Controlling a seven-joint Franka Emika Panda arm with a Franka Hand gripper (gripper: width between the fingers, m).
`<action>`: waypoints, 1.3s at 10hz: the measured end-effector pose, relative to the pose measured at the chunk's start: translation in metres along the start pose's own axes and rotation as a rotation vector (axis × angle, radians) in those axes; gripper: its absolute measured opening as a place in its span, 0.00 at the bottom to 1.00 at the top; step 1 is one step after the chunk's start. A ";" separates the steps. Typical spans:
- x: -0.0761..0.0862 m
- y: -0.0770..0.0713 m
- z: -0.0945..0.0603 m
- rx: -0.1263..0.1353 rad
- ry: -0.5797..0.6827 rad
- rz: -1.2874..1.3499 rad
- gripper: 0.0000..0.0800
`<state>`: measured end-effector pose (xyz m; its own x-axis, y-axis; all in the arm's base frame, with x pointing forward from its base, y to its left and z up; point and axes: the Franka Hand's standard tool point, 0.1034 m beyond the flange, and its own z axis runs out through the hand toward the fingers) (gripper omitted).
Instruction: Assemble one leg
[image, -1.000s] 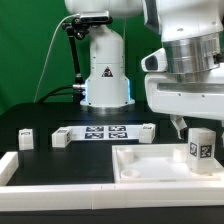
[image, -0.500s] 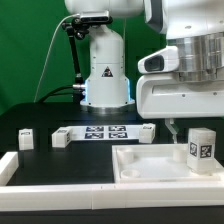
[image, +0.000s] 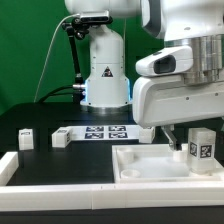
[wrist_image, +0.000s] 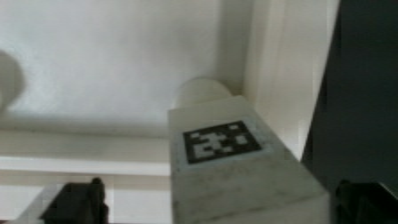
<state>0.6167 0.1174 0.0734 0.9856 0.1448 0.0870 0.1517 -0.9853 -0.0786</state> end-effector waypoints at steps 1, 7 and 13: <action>0.000 -0.001 0.000 0.001 0.000 0.004 0.63; -0.001 0.000 0.000 0.006 -0.002 0.164 0.36; -0.001 0.004 0.002 0.030 0.014 0.972 0.36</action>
Offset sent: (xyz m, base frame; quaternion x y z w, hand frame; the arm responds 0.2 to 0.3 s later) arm 0.0000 0.0000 0.0000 0.0000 0.0000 0.0799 0.9968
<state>0.6167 0.1137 0.0714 0.6811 -0.7320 -0.0172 -0.7258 -0.6719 -0.1478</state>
